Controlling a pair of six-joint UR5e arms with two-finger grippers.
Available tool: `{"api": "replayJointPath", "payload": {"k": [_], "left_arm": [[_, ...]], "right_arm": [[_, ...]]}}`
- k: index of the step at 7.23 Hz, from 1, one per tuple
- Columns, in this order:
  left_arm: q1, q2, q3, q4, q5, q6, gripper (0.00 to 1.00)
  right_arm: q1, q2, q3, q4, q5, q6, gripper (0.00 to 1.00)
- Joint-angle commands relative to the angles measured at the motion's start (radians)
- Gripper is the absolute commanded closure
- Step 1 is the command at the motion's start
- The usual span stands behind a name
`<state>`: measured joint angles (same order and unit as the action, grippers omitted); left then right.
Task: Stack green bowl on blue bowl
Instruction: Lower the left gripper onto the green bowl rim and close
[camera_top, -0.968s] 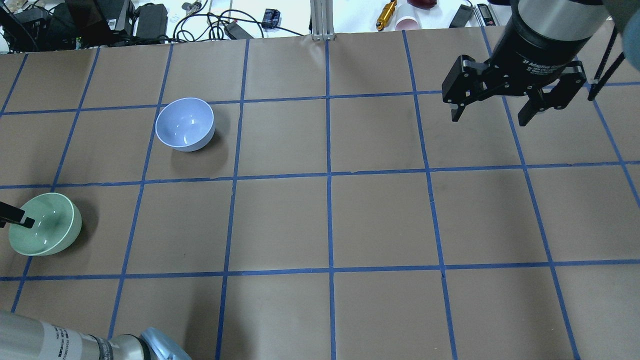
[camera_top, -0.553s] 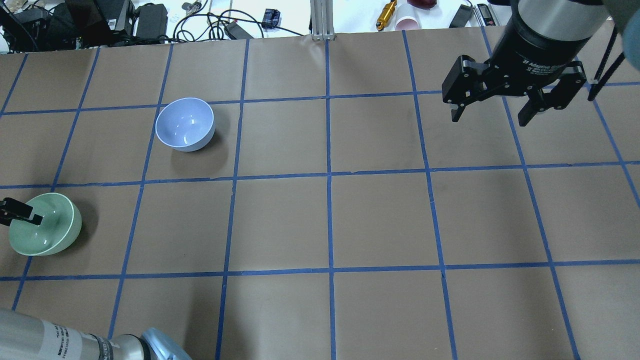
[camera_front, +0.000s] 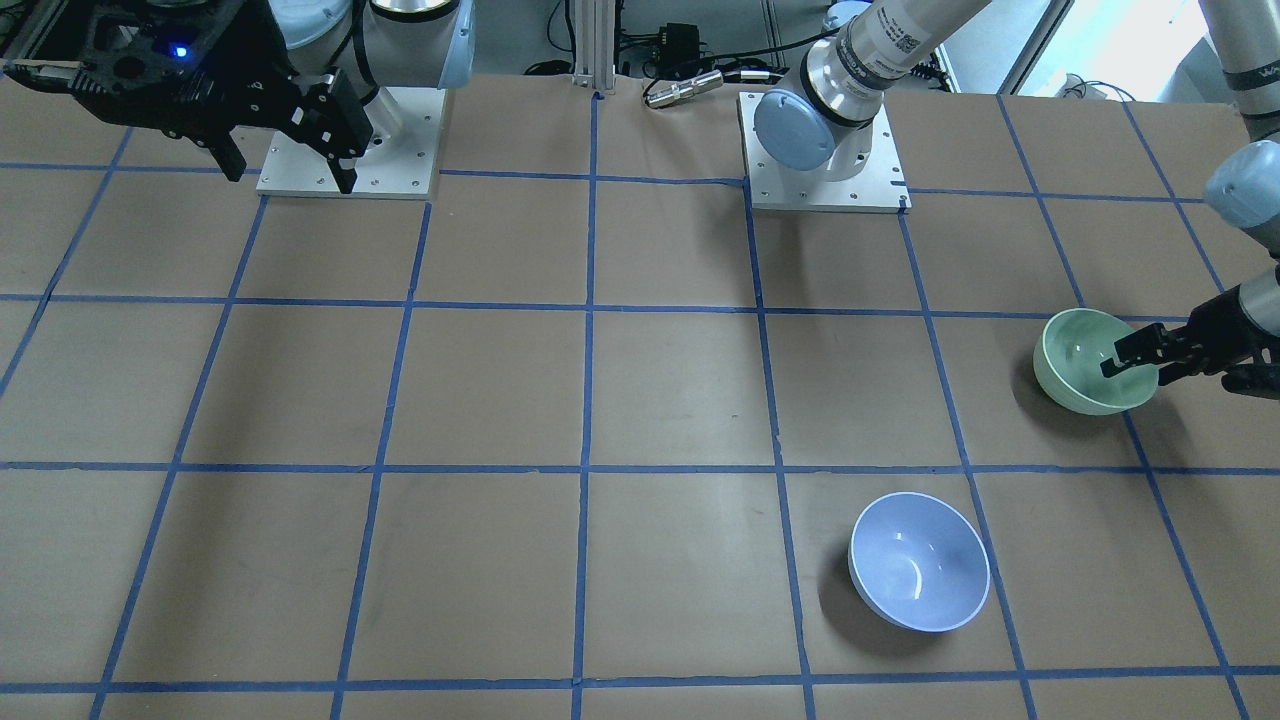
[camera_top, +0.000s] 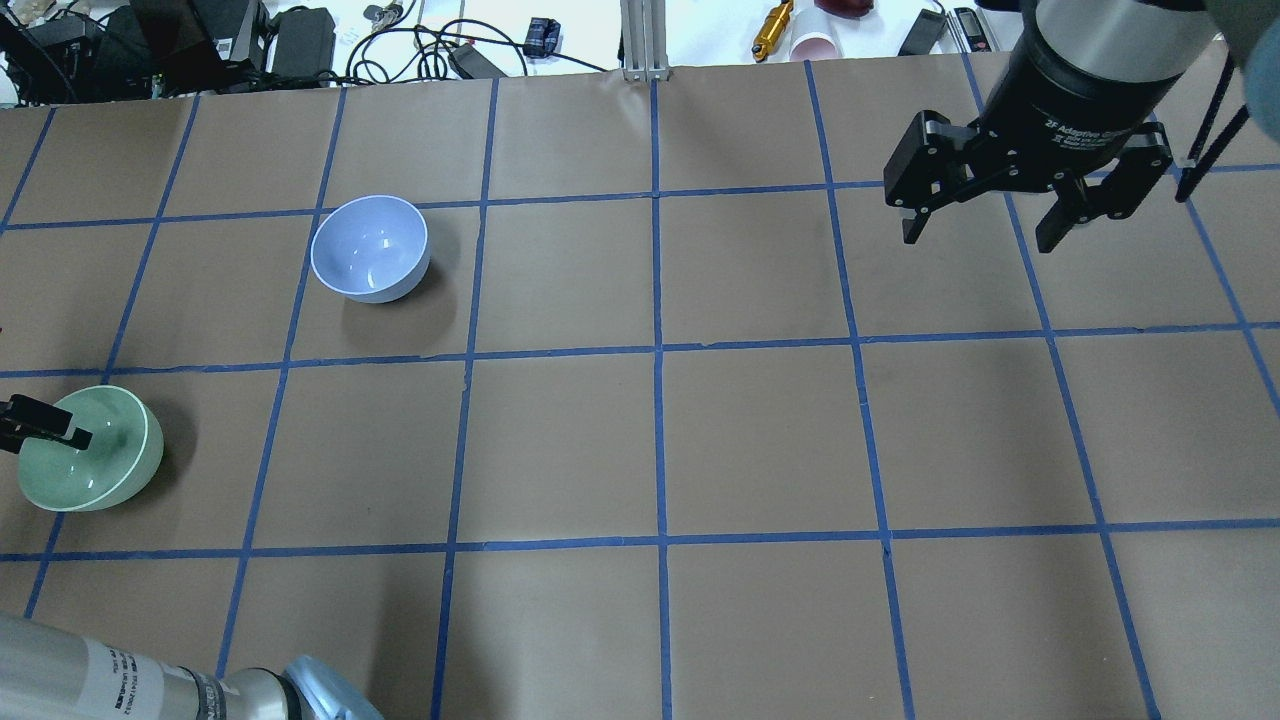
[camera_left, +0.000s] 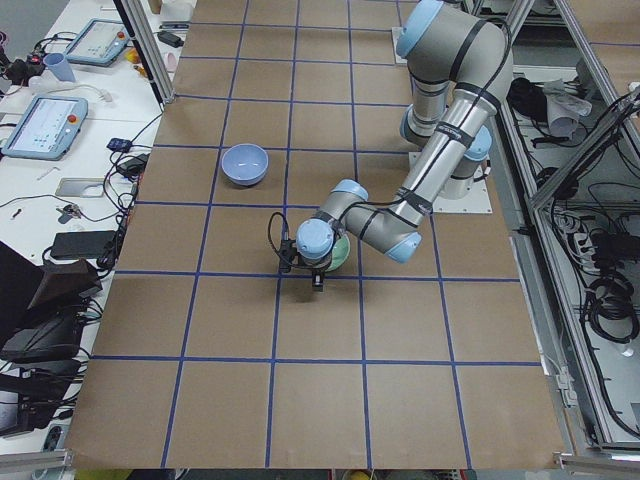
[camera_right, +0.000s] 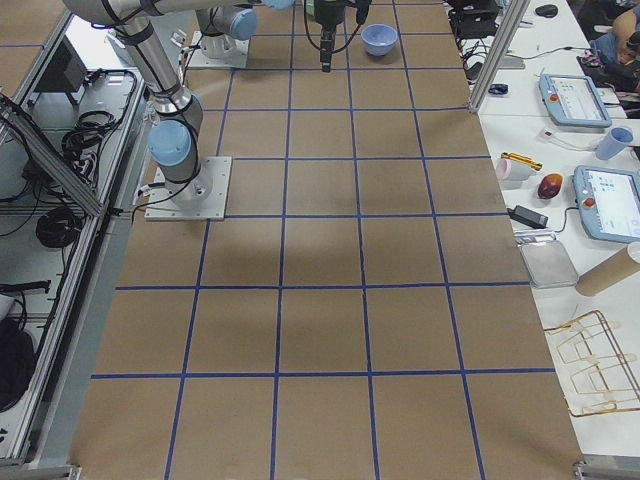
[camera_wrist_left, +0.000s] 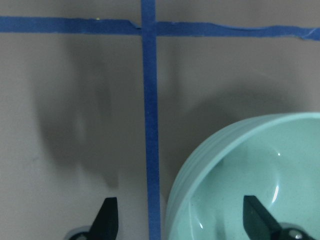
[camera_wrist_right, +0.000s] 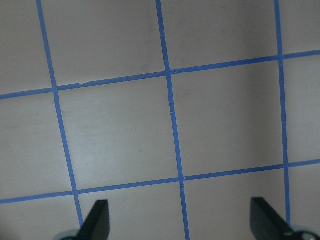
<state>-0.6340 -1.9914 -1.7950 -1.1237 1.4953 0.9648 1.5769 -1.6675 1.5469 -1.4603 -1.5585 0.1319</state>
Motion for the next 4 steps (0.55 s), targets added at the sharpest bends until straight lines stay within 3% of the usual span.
{"api": "replayJointPath", "payload": {"k": [1,3,4], "left_arm": [[-0.001,-0.009,-0.003,-0.004,0.003,0.002,0.0],[-0.001,-0.024,-0.003,-0.01,0.028,0.015,0.02],[-0.007,-0.027,0.0,-0.011,0.028,0.017,0.09]], "right_arm": [[0.0,0.0,-0.001,0.0,0.0,0.0,0.0],[0.0,0.0,-0.001,0.0,0.0,0.0,0.0],[0.0,0.0,-0.001,0.0,0.0,0.0,0.0]]}}
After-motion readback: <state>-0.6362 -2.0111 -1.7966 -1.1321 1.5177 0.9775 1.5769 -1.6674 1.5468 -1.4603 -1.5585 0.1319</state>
